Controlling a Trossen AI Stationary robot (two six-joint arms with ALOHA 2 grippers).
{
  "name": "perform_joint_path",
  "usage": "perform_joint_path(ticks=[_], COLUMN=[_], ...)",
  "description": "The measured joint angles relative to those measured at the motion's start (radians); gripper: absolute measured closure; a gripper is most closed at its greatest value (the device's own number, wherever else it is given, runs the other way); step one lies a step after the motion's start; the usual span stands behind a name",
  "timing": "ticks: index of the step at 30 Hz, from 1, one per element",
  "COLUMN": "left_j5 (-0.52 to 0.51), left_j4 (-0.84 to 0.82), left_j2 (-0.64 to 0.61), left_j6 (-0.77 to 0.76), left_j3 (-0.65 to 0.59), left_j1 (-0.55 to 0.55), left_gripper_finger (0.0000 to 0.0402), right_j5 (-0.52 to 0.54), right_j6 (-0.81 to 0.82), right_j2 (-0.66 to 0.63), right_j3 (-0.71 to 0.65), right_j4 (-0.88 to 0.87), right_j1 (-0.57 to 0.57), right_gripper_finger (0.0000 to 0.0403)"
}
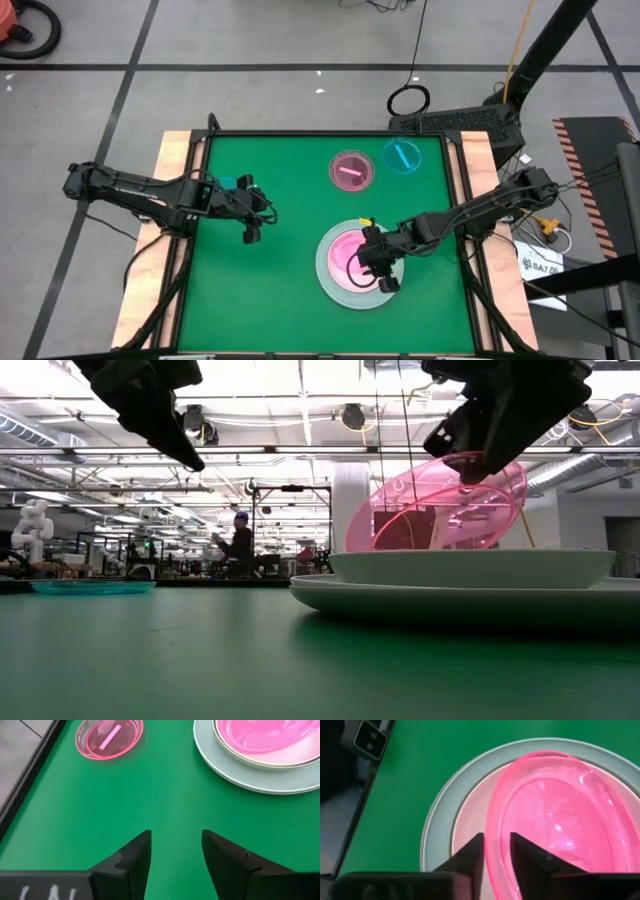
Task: Stack plastic plates
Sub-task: Stack the left pink plate on top of the white plate, then stack the left blue plate on top of the pink plate
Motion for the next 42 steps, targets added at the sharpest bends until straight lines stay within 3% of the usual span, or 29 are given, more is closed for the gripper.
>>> perform_joint_path(ticks=[6,11,15,21,25,34,42], left_j5=[0.0,0.0,0.0,-0.005,-0.008,-0.01,-0.002], left_j4=[-0.065,-0.141,-0.211,-0.319,-0.411,-0.421,-0.334], left_j2=[0.0,0.0,0.0,0.024,0.08,0.286,0.381], left_j6=[-0.105,-0.203,-0.31,-0.507,-0.582,-0.526,-0.387], left_j3=[0.0,0.0,0.0,0.0,0.0,0.0,-0.001], left_j1=[0.0,0.001,0.003,0.049,0.088,0.209,0.324], left_gripper_finger=[0.022,0.022,0.022,0.022,0.022,0.022,0.022], right_j5=[-0.003,-0.021,-0.053,0.065,0.075,0.06,-0.113], right_j6=[0.022,0.054,0.01,-0.182,-0.292,-0.529,-0.636], right_j2=[0.0,-0.001,-0.015,-0.051,-0.096,-0.256,-0.364], right_j3=[0.0,0.0,0.0,-0.008,-0.051,-0.103,-0.104], right_j4=[0.002,-0.012,-0.057,-0.061,-0.033,0.091,0.223], right_j1=[-0.01,-0.042,-0.069,-0.13,-0.207,-0.408,-0.552], right_gripper_finger=[0.0227,0.0192,0.0184,0.0194,0.0203,0.0206,0.0206])
